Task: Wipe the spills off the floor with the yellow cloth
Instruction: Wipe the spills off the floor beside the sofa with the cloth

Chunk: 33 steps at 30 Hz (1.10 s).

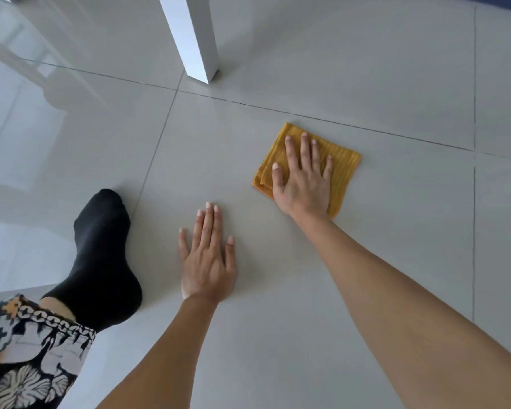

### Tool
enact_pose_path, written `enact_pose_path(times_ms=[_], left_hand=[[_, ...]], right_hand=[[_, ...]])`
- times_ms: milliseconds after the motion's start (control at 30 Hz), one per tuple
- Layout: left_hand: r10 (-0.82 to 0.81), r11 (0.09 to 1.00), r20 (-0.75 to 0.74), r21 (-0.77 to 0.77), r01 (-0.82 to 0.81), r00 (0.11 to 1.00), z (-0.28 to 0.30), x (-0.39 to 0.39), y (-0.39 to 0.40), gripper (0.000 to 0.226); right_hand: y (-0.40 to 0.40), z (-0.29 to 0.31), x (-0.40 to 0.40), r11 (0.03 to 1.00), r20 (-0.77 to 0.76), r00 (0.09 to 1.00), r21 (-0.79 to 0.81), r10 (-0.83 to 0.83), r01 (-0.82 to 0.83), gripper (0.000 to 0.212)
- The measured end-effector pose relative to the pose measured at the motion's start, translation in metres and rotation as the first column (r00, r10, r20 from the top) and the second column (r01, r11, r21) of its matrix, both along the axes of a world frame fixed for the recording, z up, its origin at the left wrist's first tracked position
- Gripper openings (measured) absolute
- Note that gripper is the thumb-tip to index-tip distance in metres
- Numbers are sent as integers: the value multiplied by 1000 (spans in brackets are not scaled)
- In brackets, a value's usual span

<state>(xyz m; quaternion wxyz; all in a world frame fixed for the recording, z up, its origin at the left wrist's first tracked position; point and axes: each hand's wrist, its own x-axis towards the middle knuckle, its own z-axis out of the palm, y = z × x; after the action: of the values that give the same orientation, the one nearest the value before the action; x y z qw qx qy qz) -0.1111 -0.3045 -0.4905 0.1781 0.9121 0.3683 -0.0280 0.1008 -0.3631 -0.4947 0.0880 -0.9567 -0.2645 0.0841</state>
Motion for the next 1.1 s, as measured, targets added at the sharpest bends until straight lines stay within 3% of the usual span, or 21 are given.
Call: enact_pose_path(times_ms=[167, 333, 733, 1100], left_hand=[[11, 1000, 35, 0, -11, 999, 1, 1, 0, 56], [-9, 1000, 35, -1, 9, 999, -1, -1, 2, 55], [-18, 1000, -15, -23, 17, 1000, 3, -8, -13, 59], [-94, 995, -86, 8, 95, 992, 7, -76, -39, 71]], right_hand=[[19, 0, -42, 978, -4, 978, 20, 207, -207, 63], [-35, -1, -78, 937, -4, 938, 38, 347, -347, 60], [-261, 1, -24, 997, 23, 1000, -78, -13, 15, 58], [-375, 2, -29, 927, 38, 932, -96, -361, 363, 64]])
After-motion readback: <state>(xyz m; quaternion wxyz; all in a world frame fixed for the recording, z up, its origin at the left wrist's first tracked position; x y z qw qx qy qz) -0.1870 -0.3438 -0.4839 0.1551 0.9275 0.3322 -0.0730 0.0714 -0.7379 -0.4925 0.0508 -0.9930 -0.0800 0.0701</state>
